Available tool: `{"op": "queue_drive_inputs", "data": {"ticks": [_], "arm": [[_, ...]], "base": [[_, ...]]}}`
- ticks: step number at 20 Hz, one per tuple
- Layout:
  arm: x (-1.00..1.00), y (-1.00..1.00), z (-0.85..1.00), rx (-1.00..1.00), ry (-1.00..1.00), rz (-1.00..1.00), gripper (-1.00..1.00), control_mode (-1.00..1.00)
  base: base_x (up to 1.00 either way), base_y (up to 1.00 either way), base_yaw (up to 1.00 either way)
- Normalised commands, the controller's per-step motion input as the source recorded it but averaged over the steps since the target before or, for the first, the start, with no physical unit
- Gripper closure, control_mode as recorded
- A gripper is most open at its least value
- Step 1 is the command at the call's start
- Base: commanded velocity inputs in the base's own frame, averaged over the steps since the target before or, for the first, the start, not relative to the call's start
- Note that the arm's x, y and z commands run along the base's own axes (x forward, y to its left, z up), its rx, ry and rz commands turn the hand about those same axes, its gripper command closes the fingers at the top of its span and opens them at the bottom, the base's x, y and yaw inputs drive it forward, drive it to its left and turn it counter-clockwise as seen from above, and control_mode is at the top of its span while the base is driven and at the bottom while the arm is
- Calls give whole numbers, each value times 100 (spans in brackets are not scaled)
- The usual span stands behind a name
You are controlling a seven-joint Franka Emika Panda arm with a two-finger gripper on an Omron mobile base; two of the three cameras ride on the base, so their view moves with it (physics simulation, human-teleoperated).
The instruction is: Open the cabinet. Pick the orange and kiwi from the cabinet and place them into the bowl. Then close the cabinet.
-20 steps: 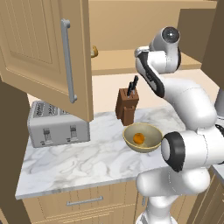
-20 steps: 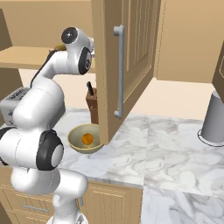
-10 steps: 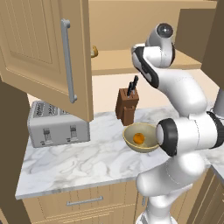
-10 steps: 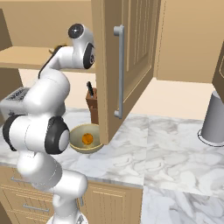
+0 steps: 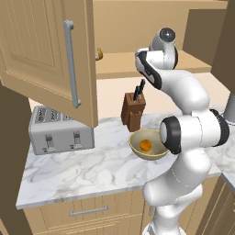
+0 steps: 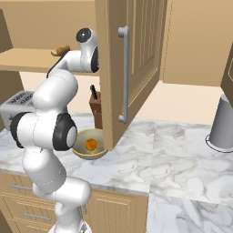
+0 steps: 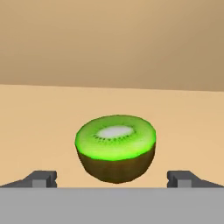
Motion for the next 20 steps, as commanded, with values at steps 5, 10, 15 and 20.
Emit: {"op": "queue_drive_inputs", "data": {"ticks": [5, 10, 15, 20], "arm": [[35, -1, -4, 0, 0, 0, -100, -100], [32, -2, 0, 0, 0, 0, -100, -100], [22, 0, -6, 0, 0, 0, -100, -100], [2, -3, -17, 1, 0, 0, 100, -100]], "base": [[0, 0, 0], [0, 0, 0], [0, 0, 0], [0, 0, 0]]}}
